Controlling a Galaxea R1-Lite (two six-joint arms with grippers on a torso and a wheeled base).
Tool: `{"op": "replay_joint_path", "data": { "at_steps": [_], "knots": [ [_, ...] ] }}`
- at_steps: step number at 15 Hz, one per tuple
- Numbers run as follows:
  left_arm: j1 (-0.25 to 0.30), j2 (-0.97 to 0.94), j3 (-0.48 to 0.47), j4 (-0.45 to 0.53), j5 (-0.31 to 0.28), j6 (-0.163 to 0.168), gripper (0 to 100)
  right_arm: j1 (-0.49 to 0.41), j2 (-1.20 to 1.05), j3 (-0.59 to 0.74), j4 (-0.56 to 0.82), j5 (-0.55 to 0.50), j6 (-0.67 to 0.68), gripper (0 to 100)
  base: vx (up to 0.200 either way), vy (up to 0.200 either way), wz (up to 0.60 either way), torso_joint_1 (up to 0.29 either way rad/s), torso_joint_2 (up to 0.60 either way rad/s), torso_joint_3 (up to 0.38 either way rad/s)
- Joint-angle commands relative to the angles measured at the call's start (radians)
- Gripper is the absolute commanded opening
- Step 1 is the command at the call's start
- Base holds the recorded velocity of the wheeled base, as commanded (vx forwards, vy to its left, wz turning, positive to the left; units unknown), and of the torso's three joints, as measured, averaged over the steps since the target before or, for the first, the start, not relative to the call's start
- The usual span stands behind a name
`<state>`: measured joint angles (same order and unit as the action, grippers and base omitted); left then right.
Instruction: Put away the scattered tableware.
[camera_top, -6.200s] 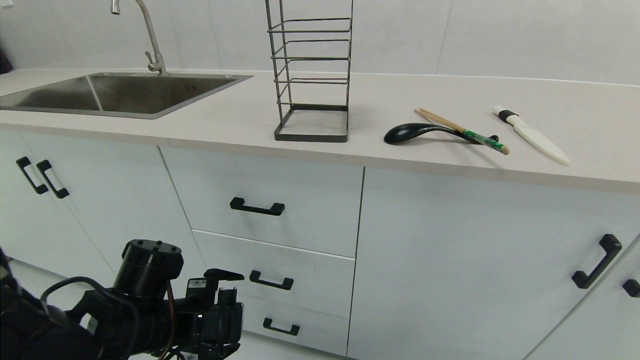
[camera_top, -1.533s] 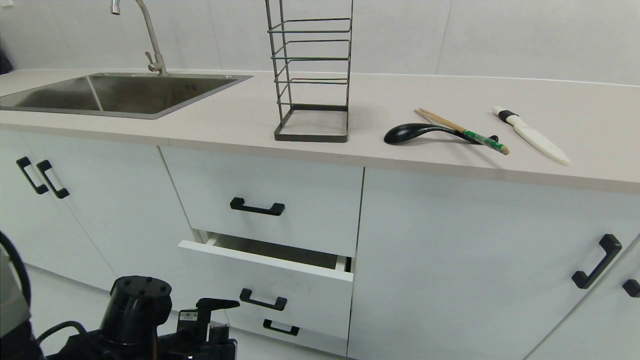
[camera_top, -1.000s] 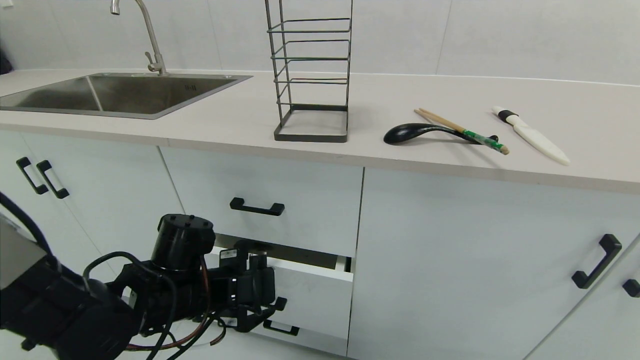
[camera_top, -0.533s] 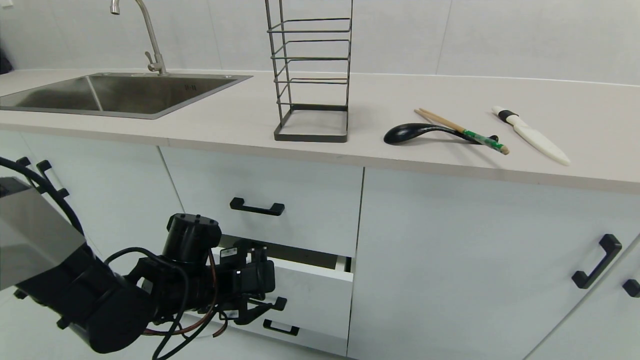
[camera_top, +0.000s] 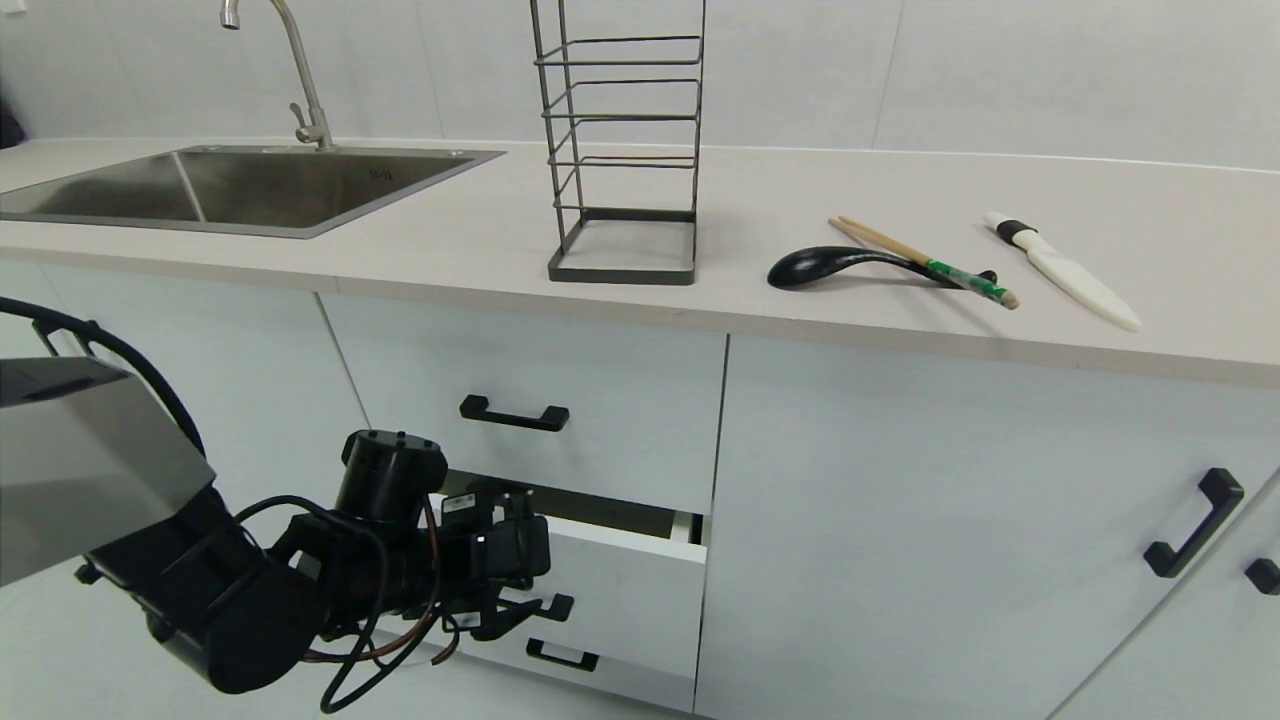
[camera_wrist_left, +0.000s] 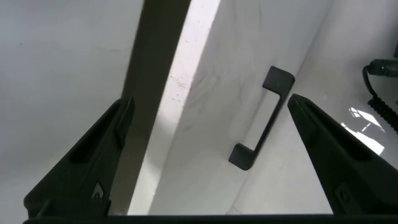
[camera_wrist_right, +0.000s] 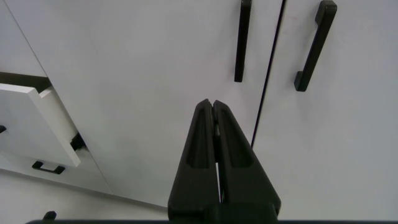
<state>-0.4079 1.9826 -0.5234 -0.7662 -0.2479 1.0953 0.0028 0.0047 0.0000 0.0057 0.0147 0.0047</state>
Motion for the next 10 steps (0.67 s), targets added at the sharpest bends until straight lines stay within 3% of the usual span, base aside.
{"op": "replay_joint_path", "data": {
  "at_steps": [1, 7, 10],
  "knots": [
    [0.003, 0.028, 0.003, -0.001, -0.001, 0.001, 100, 0.000, 0.001, 0.000, 0.000, 0.001, 0.000, 0, 0.000, 0.000, 0.00, 0.000, 0.00, 0.000],
    [0.004, 0.042, 0.014, -0.005, -0.004, 0.003, 100, 0.000, 0.000, 0.000, 0.000, 0.001, 0.000, 0, 0.000, 0.000, 0.00, 0.000, 0.00, 0.000],
    [0.001, 0.032, 0.079, -0.008, -0.007, 0.003, 100, 0.000, 0.001, 0.000, 0.000, 0.001, 0.000, 0, 0.000, 0.000, 0.00, 0.000, 0.00, 0.000]
  ]
}}
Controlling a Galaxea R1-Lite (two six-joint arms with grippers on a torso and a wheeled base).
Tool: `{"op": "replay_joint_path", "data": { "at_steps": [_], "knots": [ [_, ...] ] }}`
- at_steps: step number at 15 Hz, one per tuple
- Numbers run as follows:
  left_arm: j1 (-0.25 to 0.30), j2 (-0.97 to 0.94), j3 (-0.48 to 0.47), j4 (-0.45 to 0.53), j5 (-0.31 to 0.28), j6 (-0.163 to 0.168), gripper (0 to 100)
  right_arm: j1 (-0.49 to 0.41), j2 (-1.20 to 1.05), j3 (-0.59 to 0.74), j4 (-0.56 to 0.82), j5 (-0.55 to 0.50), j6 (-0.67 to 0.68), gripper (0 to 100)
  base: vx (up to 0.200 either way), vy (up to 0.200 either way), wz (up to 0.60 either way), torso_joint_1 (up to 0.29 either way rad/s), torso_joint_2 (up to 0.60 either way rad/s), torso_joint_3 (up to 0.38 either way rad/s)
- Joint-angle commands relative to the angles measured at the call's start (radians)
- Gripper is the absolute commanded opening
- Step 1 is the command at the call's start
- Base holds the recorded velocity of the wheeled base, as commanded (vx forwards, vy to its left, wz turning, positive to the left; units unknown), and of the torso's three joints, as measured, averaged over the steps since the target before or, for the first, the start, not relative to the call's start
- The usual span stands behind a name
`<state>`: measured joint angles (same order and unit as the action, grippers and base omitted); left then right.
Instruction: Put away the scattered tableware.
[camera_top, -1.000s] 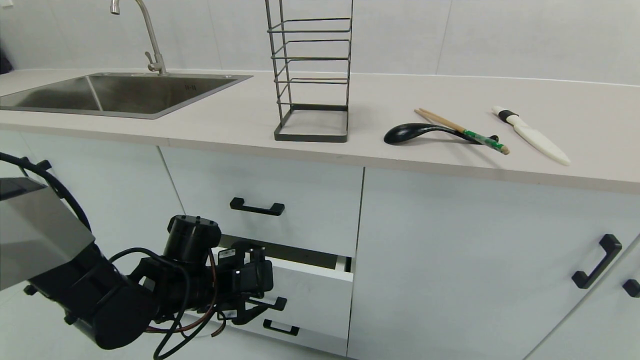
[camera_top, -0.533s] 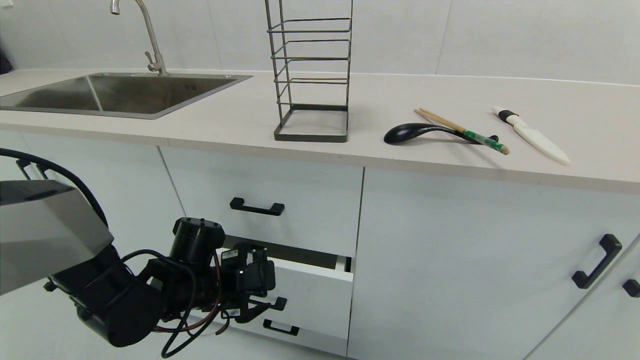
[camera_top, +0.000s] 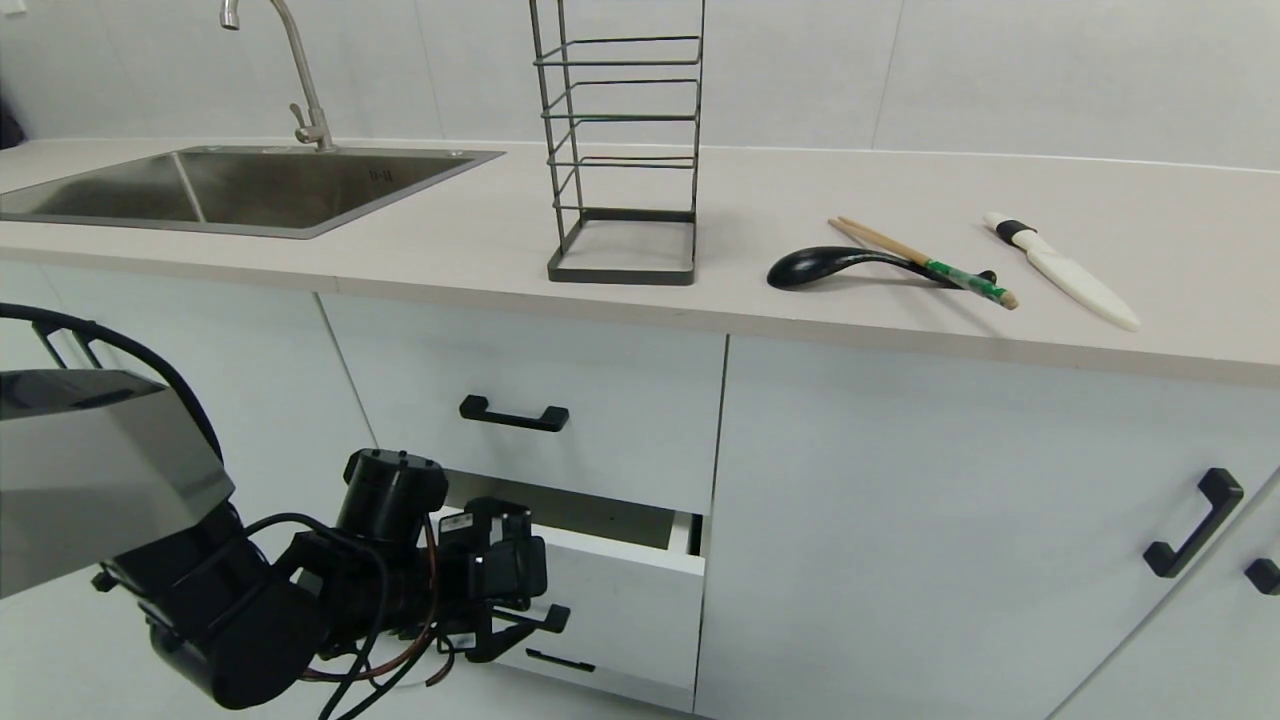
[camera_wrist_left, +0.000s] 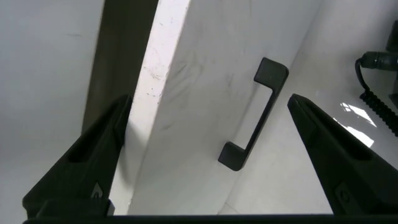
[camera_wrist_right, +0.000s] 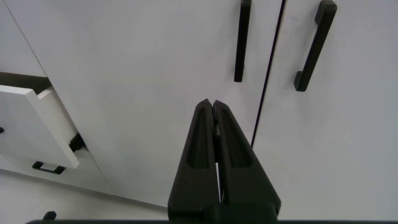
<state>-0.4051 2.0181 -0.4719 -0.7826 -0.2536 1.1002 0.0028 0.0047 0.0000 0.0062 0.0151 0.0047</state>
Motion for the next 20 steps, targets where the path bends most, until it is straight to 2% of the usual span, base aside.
{"op": "replay_joint_path", "data": {
  "at_steps": [1, 3, 4, 12, 14, 17, 19, 20],
  "knots": [
    [0.000, -0.013, 0.045, 0.008, -0.001, -0.002, 100, 0.000, 0.001, 0.000, 0.000, 0.000, 0.000, 0, 0.000, 0.000, 0.00, 0.000, 0.00, 0.000],
    [0.000, -0.029, 0.065, 0.008, -0.004, 0.000, 100, 0.000, 0.001, 0.000, 0.000, 0.000, 0.000, 0, 0.000, 0.000, 0.00, 0.000, 0.00, 0.000],
    [-0.008, -0.075, 0.121, 0.008, -0.026, 0.001, 100, 0.000, 0.001, 0.000, 0.000, 0.000, 0.000, 0, 0.000, 0.000, 0.00, 0.000, 0.00, 0.000],
    [-0.015, -0.305, 0.381, 0.011, -0.027, -0.003, 100, 0.000, 0.001, 0.000, 0.000, 0.000, 0.000, 0, 0.000, 0.000, 0.00, 0.000, 0.00, 0.000],
    [-0.017, -0.326, 0.407, 0.012, -0.029, -0.003, 100, 0.000, 0.001, 0.000, 0.000, 0.000, 0.000, 0, 0.000, 0.000, 0.00, 0.000, 0.00, 0.000],
    [-0.020, -0.358, 0.398, 0.009, -0.047, -0.006, 100, 0.000, 0.001, 0.000, 0.000, 0.000, 0.000, 0, 0.000, 0.000, 0.00, 0.000, 0.00, 0.000],
    [-0.046, -0.391, 0.400, 0.011, -0.072, -0.006, 100, 0.000, 0.001, 0.000, 0.000, 0.000, 0.000, 0, 0.000, 0.000, 0.00, 0.000, 0.00, 0.000],
    [-0.078, -0.421, 0.400, 0.019, -0.087, -0.006, 100, 0.000, 0.000, 0.000, 0.000, 0.000, 0.000, 0, 0.000, 0.000, 0.00, 0.000, 0.00, 0.000]
  ]
}}
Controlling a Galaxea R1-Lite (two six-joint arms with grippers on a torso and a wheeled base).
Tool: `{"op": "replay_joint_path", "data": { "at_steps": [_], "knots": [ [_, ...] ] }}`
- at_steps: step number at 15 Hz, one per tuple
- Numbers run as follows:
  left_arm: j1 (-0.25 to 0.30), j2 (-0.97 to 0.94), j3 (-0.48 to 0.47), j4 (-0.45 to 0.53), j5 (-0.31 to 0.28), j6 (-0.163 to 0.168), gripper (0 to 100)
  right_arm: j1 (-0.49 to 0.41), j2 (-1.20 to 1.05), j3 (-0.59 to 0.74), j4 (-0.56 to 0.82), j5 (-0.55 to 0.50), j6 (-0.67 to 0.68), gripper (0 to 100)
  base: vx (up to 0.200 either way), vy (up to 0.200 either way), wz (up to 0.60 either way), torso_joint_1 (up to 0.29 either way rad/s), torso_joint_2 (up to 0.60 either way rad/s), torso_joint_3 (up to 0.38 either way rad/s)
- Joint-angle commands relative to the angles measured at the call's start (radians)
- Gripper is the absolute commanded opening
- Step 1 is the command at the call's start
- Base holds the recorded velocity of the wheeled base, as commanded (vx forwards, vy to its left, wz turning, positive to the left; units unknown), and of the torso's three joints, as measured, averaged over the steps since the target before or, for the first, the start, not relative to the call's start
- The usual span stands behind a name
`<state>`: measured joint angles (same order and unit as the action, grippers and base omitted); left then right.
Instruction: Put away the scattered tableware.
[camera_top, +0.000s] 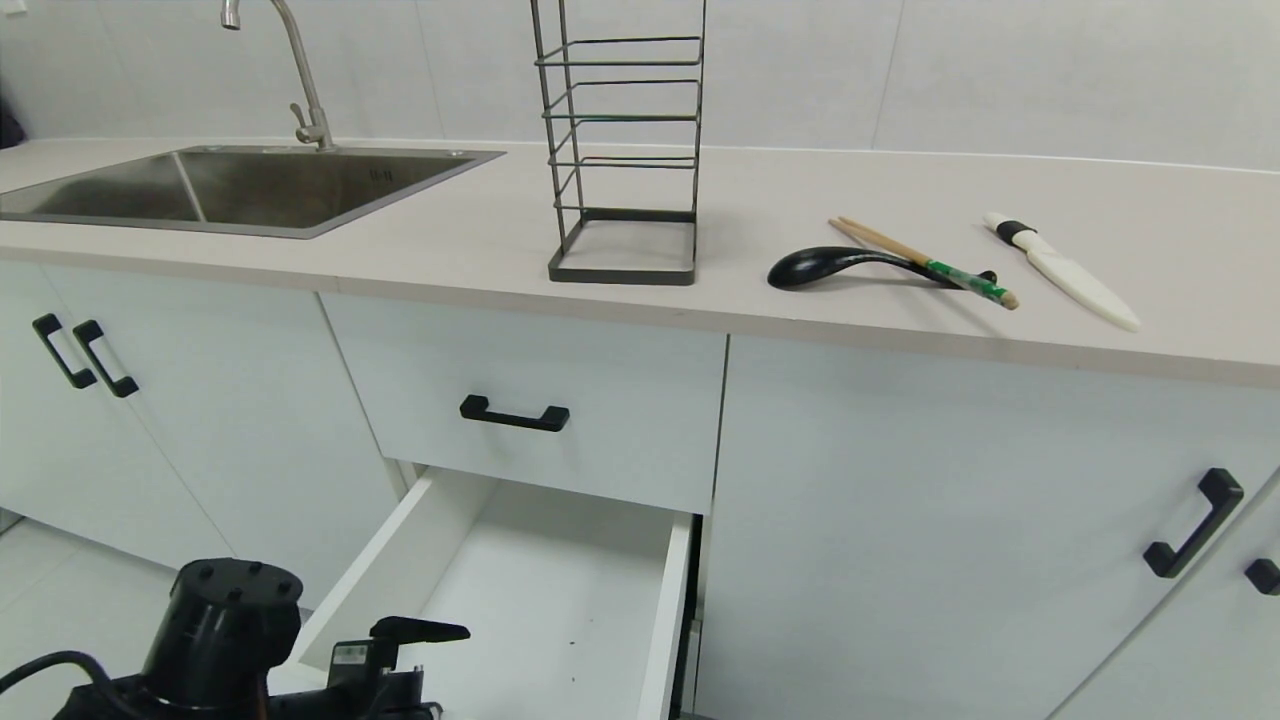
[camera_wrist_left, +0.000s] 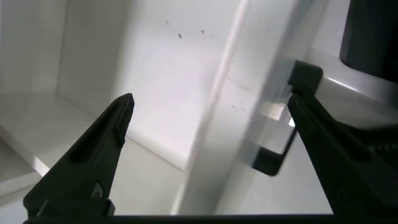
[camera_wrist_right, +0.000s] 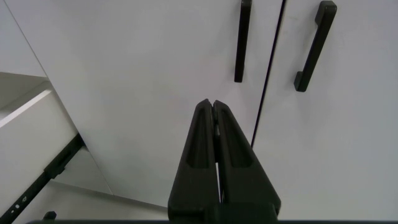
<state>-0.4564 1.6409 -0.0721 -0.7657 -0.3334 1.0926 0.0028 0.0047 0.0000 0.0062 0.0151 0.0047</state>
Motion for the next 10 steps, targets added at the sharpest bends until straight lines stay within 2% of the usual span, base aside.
{"op": "replay_joint_path", "data": {
  "at_steps": [1, 2, 3, 5, 6, 8, 9, 10],
  "knots": [
    [-0.084, -0.095, 0.000, 0.006, -0.015, -0.013, 100, 0.000, 0.001, 0.000, 0.000, 0.000, 0.000, 0, 0.000, 0.000, 0.00, 0.000, 0.00, 0.000],
    [-0.100, -0.122, -0.002, 0.006, -0.015, -0.034, 100, 0.000, 0.000, 0.000, 0.000, 0.000, 0.000, 0, 0.000, 0.000, 0.00, 0.000, 0.00, 0.000],
    [-0.114, -0.173, -0.002, 0.006, -0.015, -0.082, 100, 0.000, 0.001, 0.000, 0.000, 0.000, 0.000, 0, 0.000, 0.000, 0.00, 0.000, 0.00, 0.000],
    [-0.116, -0.239, -0.029, 0.013, -0.016, -0.138, 100, 0.000, 0.001, 0.000, 0.000, 0.000, 0.000, 0, 0.000, 0.000, 0.00, 0.000, 0.00, 0.000],
    [-0.113, -0.277, -0.069, 0.022, -0.015, -0.172, 100, 0.000, 0.000, 0.000, 0.000, 0.000, 0.000, 0, 0.000, 0.000, 0.00, 0.000, 0.00, 0.000],
    [-0.082, -0.332, -0.143, 0.022, -0.003, -0.214, 100, 0.000, 0.001, 0.000, 0.000, 0.000, 0.000, 0, 0.000, 0.000, 0.00, 0.000, 0.00, 0.000],
    [-0.010, -0.377, -0.207, 0.023, 0.030, -0.289, 100, 0.000, 0.001, 0.000, 0.000, 0.000, 0.000, 0, 0.000, 0.000, 0.00, 0.000, 0.00, 0.000],
    [0.047, -0.406, -0.236, 0.026, 0.037, -0.362, 100, 0.000, 0.001, 0.000, 0.000, 0.000, 0.000, 0, 0.000, 0.000, 0.00, 0.000, 0.00, 0.000]
  ]
}}
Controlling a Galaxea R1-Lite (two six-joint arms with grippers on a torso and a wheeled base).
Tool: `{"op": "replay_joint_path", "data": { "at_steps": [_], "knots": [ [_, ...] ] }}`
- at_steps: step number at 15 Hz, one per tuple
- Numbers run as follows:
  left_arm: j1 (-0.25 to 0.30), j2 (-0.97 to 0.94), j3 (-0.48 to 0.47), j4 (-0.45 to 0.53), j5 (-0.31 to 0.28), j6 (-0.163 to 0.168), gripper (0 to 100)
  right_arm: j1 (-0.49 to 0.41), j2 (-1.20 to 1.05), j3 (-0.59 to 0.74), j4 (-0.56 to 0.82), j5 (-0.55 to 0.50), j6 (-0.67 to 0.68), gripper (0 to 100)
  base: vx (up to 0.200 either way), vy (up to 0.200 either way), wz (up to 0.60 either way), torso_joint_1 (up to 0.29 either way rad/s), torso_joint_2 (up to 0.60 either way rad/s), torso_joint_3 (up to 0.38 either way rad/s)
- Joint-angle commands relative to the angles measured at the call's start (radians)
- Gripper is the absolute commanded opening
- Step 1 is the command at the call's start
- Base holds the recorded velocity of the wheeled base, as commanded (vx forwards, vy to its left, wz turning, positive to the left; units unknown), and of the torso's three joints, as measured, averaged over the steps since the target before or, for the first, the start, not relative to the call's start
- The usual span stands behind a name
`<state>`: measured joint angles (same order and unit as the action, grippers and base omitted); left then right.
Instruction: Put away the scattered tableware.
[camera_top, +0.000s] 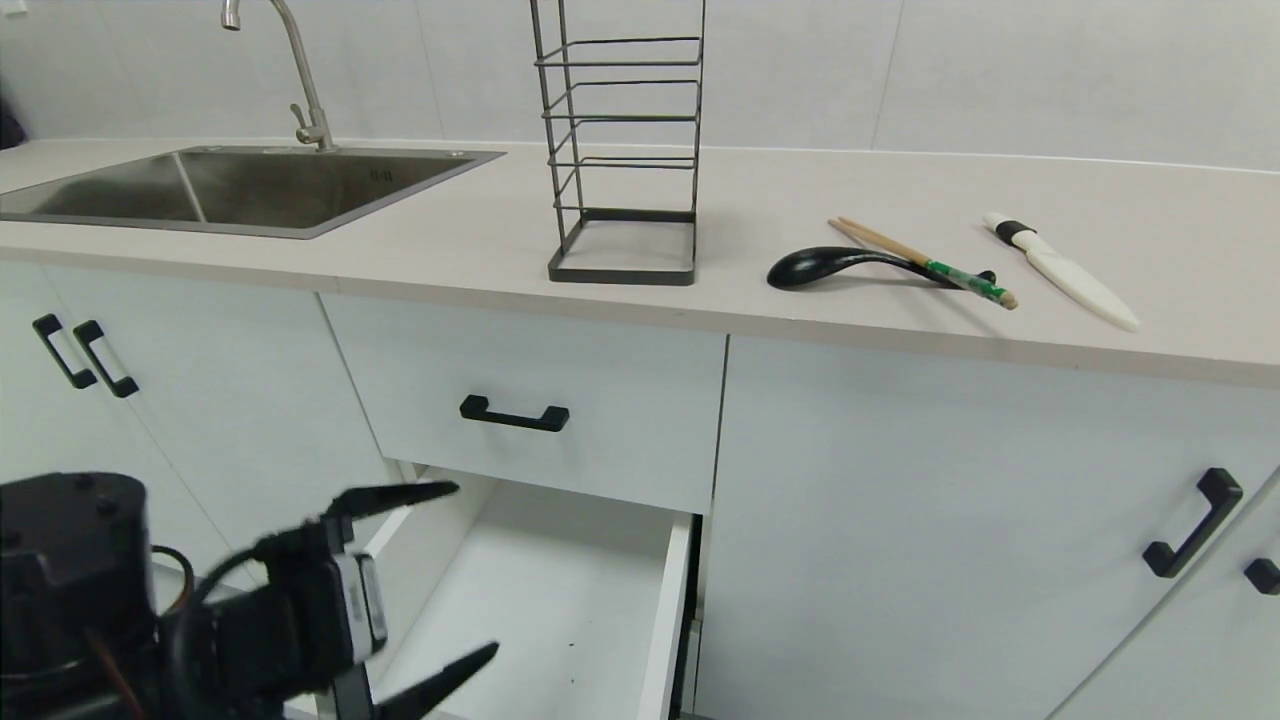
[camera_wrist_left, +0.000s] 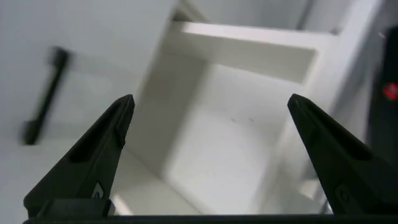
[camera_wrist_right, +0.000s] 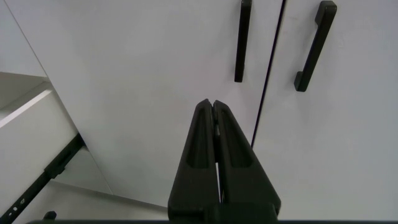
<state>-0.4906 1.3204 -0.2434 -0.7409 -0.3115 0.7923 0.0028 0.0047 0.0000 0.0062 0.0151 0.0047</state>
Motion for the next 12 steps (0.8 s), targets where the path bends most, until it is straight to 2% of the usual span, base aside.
{"op": "replay_joint_path", "data": {
  "at_steps": [1, 2, 4, 5, 6, 7, 8, 10, 11, 12],
  "knots": [
    [0.116, -0.098, -0.065, 0.001, 0.009, -0.119, 100, 0.000, 0.001, 0.000, 0.000, 0.000, 0.000, 0, 0.000, 0.000, 0.00, 0.000, 0.00, 0.000],
    [0.150, -0.129, -0.025, 0.000, 0.008, -0.199, 100, 0.000, 0.001, 0.000, 0.000, 0.000, 0.000, 0, 0.000, 0.000, 0.00, 0.000, 0.00, 0.000],
    [0.159, -0.211, 0.067, -0.009, 0.025, -0.306, 100, 0.000, 0.001, 0.000, 0.000, 0.000, 0.000, 0, 0.000, 0.000, 0.00, 0.000, 0.00, 0.000],
    [0.159, -0.244, 0.070, -0.009, 0.045, -0.347, 100, 0.000, 0.000, 0.000, 0.000, 0.000, 0.000, 0, 0.000, 0.000, 0.00, 0.000, 0.00, 0.000],
    [0.162, -0.280, 0.056, -0.011, 0.081, -0.409, 100, 0.000, 0.001, 0.000, 0.000, 0.000, 0.000, 0, 0.000, 0.000, 0.00, 0.000, 0.00, 0.000],
    [0.165, -0.311, 0.042, -0.011, 0.101, -0.449, 100, 0.000, 0.001, 0.000, 0.000, 0.000, 0.000, 0, 0.000, 0.000, 0.00, 0.000, 0.00, 0.000],
    [0.165, -0.356, 0.035, -0.011, 0.114, -0.469, 100, 0.000, 0.000, 0.000, 0.000, -0.001, 0.000, 0, 0.000, 0.000, 0.00, 0.000, 0.00, 0.000],
    [0.169, -0.489, 0.039, -0.002, 0.134, -0.470, 100, 0.000, 0.001, 0.000, 0.000, 0.000, 0.000, 0, 0.000, 0.000, 0.00, 0.000, 0.00, 0.000],
    [0.169, -0.557, 0.042, 0.001, 0.161, -0.472, 100, 0.000, 0.001, 0.000, 0.000, 0.000, 0.000, 0, 0.000, 0.000, 0.00, 0.000, 0.00, 0.000],
    [0.170, -0.629, 0.044, 0.008, 0.223, -0.489, 100, 0.000, 0.000, 0.000, 0.000, 0.000, 0.000, 0, 0.000, 0.000, 0.00, 0.000, 0.00, 0.000]
  ]
}}
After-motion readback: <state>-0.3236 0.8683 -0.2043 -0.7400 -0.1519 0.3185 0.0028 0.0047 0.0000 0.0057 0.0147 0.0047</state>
